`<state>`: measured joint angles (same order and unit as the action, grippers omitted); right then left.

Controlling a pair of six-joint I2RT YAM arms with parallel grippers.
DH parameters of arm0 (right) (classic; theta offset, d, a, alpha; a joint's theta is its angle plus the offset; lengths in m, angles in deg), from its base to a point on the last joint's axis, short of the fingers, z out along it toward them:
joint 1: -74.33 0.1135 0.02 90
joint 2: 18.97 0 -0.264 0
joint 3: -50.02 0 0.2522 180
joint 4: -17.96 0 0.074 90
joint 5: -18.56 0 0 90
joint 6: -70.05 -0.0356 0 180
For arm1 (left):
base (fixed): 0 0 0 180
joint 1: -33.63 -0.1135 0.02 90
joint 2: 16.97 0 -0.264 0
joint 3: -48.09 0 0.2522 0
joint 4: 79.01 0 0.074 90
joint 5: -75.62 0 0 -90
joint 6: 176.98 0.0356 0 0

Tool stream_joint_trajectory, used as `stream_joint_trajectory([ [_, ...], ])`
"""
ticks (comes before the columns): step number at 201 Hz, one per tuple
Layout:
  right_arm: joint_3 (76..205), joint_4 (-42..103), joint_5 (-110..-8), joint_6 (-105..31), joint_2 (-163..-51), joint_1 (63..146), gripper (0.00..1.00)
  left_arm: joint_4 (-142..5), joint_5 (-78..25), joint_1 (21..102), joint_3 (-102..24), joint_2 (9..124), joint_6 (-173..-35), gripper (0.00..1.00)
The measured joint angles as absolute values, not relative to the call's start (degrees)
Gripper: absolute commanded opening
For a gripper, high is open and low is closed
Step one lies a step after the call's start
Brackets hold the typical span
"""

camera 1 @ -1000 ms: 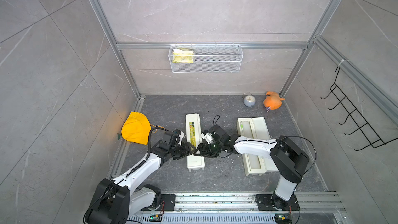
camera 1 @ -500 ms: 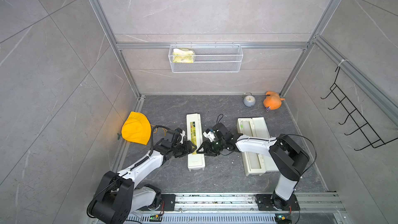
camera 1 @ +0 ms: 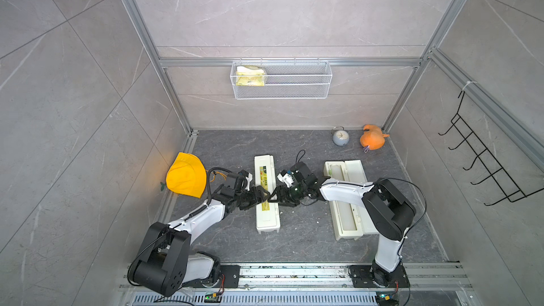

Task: Put plastic wrap rolls into dispensers
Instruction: Close the lid on the plastic wrap cutting box.

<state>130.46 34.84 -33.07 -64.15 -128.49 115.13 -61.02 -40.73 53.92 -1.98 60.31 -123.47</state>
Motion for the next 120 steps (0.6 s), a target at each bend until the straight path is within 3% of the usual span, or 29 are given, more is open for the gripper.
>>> stream_joint_trajectory([
  [78, 153.9, 42.7, -32.0, -58.7, -142.6, 106.4, 0.67, -54.9, -45.6, 47.6, -22.7, 79.7, -114.4, 0.74],
  [120, 163.6, 43.4, -30.2, -59.4, -150.2, 105.3, 0.59, -54.4, -48.6, 46.1, -30.0, 86.5, -113.6, 0.65],
])
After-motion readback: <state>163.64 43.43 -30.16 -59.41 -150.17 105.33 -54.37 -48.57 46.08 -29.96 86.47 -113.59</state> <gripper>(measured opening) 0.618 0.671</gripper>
